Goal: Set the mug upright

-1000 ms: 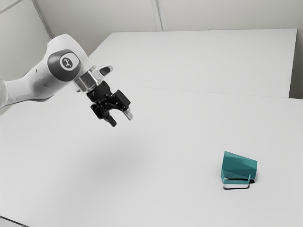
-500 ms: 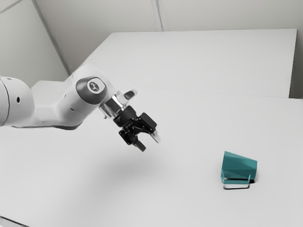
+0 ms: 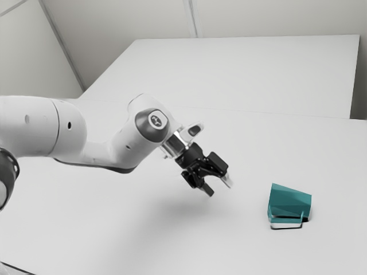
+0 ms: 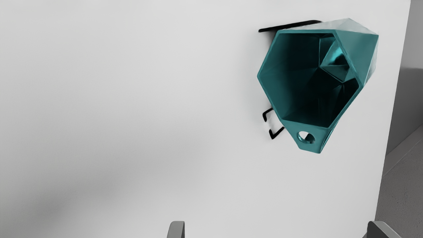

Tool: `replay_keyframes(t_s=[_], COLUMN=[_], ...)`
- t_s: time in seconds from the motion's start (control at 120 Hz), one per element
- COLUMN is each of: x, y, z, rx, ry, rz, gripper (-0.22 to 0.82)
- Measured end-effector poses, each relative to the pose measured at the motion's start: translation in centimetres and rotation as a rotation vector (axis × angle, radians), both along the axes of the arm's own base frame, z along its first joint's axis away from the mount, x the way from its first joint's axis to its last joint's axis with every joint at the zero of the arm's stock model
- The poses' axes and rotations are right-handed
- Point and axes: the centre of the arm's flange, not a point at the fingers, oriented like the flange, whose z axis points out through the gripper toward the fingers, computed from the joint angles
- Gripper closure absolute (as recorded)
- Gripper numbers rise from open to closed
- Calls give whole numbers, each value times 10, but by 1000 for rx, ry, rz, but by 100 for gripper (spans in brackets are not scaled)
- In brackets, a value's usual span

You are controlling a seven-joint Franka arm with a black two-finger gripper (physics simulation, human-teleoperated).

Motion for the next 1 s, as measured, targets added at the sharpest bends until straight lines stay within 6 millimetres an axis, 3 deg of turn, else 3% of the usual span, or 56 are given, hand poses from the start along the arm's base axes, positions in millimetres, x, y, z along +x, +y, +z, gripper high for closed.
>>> replay_keyframes(t_s=[0.133, 0.275, 0.55, 1.0], x=[21, 23, 17, 5], y=[-27, -45, -71, -100], z=[-9, -19, -19, -53], rx=[11, -4, -149, -213], ry=[-43, -51, -42, -25], rz=[-21, -17, 62, 54], gripper=[0, 0, 0, 0])
